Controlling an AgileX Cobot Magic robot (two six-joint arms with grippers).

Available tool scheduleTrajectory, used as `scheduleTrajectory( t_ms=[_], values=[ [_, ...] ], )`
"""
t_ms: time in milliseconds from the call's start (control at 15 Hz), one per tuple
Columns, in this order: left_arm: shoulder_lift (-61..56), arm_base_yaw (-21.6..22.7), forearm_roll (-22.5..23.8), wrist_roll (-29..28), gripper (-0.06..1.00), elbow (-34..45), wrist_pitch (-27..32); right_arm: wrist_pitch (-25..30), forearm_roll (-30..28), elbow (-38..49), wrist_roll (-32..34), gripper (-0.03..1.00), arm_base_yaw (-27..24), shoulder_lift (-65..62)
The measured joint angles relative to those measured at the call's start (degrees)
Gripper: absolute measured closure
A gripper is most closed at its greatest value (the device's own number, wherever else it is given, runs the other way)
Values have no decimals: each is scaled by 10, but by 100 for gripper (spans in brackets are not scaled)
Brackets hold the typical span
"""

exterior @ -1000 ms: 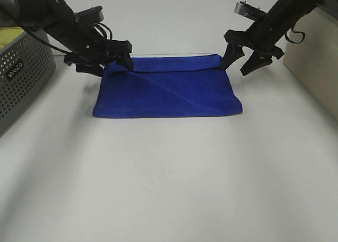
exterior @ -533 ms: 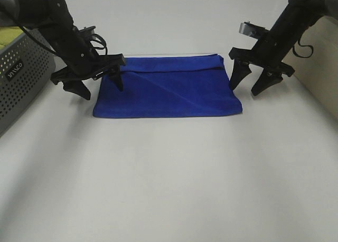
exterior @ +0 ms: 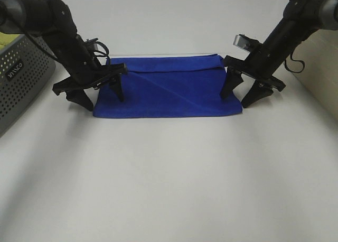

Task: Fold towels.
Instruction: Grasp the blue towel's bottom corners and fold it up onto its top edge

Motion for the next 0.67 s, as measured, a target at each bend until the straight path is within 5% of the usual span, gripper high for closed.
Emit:
scheduleTrajectory(
  t_ms=[200,467,667],
  values=[
    [5,-1,-30,0,30,-1,-1,1,3,-2,1,42,23,5],
    [11,-5,-29,2,89,-1,2,1,-33,-2,31,94,28,10],
    [7,-5,3,2,91,-1,37,1,-44,-2,32,95,29,5]
  ],
)
